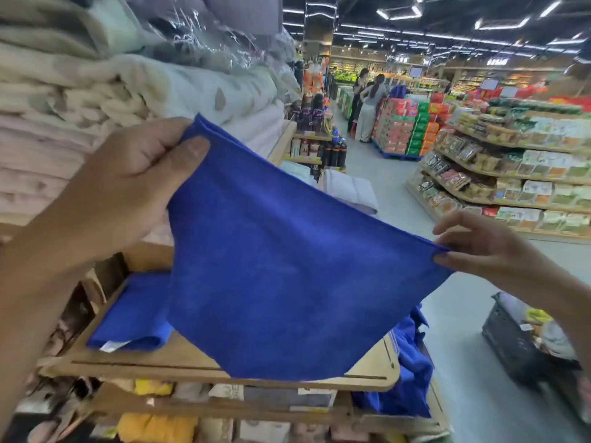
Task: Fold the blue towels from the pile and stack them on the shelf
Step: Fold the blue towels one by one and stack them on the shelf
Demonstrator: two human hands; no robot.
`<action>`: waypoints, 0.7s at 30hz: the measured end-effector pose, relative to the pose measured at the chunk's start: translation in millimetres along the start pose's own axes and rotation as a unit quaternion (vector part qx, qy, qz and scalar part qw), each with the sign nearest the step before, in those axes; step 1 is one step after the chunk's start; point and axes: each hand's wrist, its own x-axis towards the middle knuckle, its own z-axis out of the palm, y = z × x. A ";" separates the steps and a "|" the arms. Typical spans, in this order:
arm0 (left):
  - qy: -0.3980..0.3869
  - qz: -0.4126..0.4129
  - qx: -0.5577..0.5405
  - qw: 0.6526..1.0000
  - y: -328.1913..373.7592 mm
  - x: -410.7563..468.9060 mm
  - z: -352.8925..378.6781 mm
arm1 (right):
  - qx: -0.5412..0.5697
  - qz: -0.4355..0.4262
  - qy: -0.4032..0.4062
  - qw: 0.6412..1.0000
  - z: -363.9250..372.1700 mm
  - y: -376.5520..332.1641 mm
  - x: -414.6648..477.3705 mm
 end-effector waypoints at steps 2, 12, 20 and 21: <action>0.021 -0.016 -0.010 1.000 -24.4 -32.0 -3.5 | -0.011 0.005 0.005 1.000 -0.1 14.5 -10.8; -0.094 -0.216 -0.085 0.968 -99.1 -139.8 2.7 | -0.028 0.125 0.030 0.991 54.8 73.5 -13.4; -0.104 -0.321 0.101 0.936 -182.8 -153.0 66.3 | 0.039 0.284 0.064 0.956 93.7 165.4 20.9; -0.092 -0.337 0.102 0.932 -193.2 -149.4 72.9 | 0.057 0.288 0.077 0.953 94.8 173.0 27.4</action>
